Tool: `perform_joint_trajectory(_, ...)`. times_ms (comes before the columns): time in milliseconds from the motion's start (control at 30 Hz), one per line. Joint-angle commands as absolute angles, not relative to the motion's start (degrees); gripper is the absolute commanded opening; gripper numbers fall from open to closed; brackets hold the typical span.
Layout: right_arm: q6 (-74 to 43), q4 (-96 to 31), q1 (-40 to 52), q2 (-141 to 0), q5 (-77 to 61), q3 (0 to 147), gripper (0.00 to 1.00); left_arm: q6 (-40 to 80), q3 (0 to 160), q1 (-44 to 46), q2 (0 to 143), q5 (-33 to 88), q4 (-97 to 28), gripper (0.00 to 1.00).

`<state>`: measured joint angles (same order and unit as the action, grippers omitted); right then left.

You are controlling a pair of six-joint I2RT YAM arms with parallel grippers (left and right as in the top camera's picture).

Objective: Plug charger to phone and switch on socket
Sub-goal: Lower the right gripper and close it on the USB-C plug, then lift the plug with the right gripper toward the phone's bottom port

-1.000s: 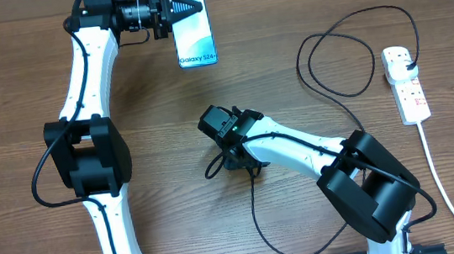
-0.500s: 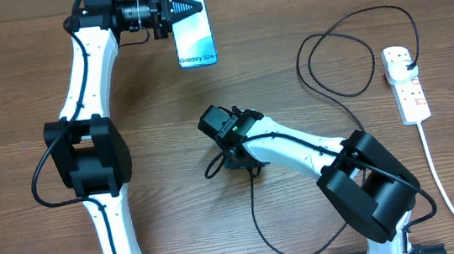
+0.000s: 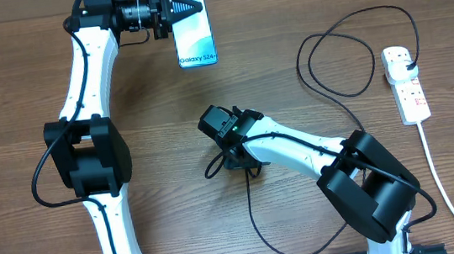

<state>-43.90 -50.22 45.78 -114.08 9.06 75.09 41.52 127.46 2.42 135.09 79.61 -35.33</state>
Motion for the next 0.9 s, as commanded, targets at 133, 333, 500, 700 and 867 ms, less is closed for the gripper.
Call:
perform_joint_trajectory(133, -43.1, -50.2, 45.1, -114.9, -5.6, 76.2, 0.04, 40.3, 128.7, 2.6, 134.5, 80.8, -35.3, 0.04)
perform_joint_trajectory(333, -32.8, -49.6, 45.1, -114.9, -22.8, 76.2, 0.04, 40.3, 128.7, 2.4, 134.5, 80.8, -35.3, 0.04)
perform_joint_trajectory(500, -24.6, -49.4, 45.1, -114.9, -36.0, 76.2, 0.04, 40.3, 128.7, 1.9, 134.5, 80.8, -35.3, 0.04)
perform_joint_trajectory(700, -20.5, -46.1, 45.1, -114.9, -47.4, 76.2, 0.04, 40.8, 128.7, 0.3, 134.5, 80.8, -35.3, 0.04)
perform_joint_trajectory(867, -19.8, -39.7, 45.1, -114.9, -56.3, 76.2, 0.04, 40.9, 128.7, -1.3, 134.5, 81.3, -35.3, 0.04)
